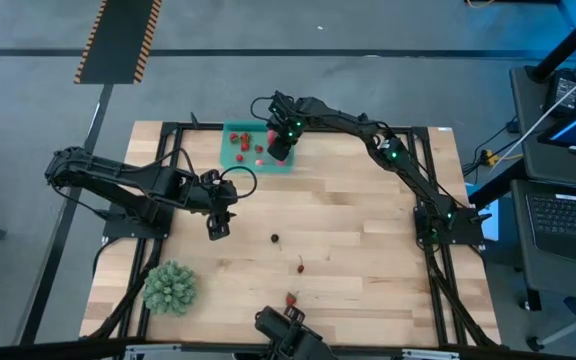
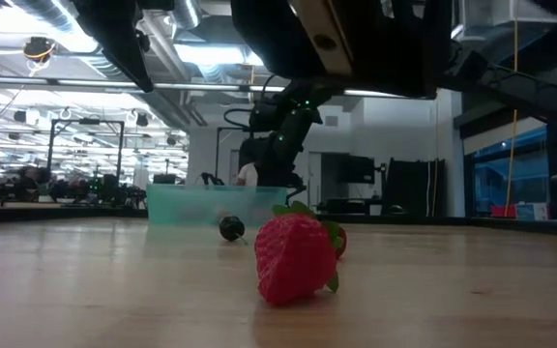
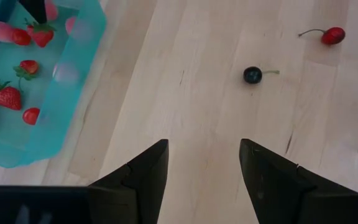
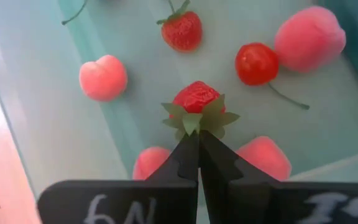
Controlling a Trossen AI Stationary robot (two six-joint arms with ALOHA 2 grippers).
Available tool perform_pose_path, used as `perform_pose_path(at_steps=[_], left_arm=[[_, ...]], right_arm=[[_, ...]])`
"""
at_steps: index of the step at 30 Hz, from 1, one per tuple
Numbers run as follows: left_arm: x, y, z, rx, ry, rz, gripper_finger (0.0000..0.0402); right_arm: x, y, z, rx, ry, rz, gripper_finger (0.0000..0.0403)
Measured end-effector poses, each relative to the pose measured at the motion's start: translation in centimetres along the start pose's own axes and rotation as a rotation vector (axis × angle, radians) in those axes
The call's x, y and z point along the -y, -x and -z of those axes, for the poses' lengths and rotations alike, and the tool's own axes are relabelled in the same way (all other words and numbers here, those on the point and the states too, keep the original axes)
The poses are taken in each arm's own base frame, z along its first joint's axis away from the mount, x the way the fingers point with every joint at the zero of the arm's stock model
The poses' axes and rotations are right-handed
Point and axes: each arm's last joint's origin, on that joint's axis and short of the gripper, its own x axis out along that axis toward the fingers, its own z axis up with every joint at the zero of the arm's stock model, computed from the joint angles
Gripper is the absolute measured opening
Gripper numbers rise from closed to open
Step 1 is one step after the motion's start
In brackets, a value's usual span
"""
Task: Pick and placing Produce into tupperware
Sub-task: Put the red strawberry into the blue bin
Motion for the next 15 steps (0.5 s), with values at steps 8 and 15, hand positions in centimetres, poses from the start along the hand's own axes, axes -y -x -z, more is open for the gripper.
perform_pose_path(at_steps=[8,15], left_arm=[[-0.01,0.0,-0.01,0.0,0.0,0.0,0.019],[0.0,-0.01,-0.01,0.0,0.001,0.0,0.019]], right_arm=[[-0.01,0.02,-0.03,0.003,-0.001,0.0,0.0046],[-0.11,0.37,-0.05,-0.007,0.025,0.001,0.0083]])
